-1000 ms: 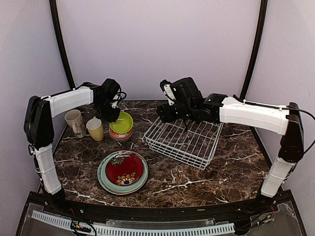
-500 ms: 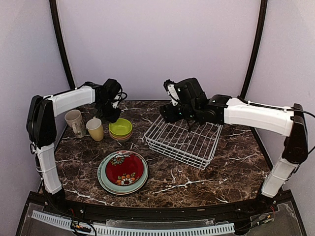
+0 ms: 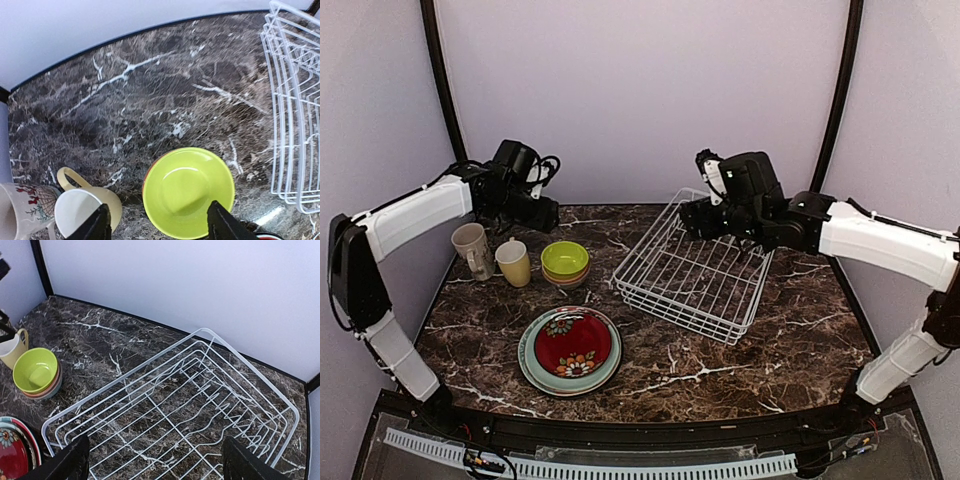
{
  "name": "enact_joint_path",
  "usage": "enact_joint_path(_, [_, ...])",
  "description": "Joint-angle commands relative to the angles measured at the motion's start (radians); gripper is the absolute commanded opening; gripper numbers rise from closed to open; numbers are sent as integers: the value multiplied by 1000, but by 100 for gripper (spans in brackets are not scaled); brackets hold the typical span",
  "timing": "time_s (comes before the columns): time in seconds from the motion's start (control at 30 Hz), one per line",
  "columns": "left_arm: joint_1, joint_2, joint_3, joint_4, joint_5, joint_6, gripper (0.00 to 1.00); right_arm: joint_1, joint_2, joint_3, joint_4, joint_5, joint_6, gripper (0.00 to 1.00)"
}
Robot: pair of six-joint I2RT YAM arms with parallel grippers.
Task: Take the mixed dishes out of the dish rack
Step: Reset both arms
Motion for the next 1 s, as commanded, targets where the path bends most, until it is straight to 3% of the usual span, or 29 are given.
enact_joint_path(0.0, [5, -229, -157, 249, 97, 23, 71, -39, -131, -57, -9, 47, 8, 92])
enact_joint_path(0.07, [5, -319, -221, 335, 109, 30, 77, -48, -196, -78, -15, 60, -5, 98])
enact_joint_path(0.27, [4, -554, -321, 501, 182, 54, 98, -50, -391, -91, -10, 62, -108, 99])
enact_joint_path(0.5, [4, -791, -351, 658, 149, 43, 99, -50, -587, -52, -18, 14, -190, 99])
enact_joint_path(0.73, [4, -943, -342, 646, 95, 36, 99, -50, -700, -43, 29, -75, -233, 99])
enact_joint_path(0.97, [4, -1030, -383, 670, 47, 12, 99, -49, -728, -84, 56, -4, -258, 99])
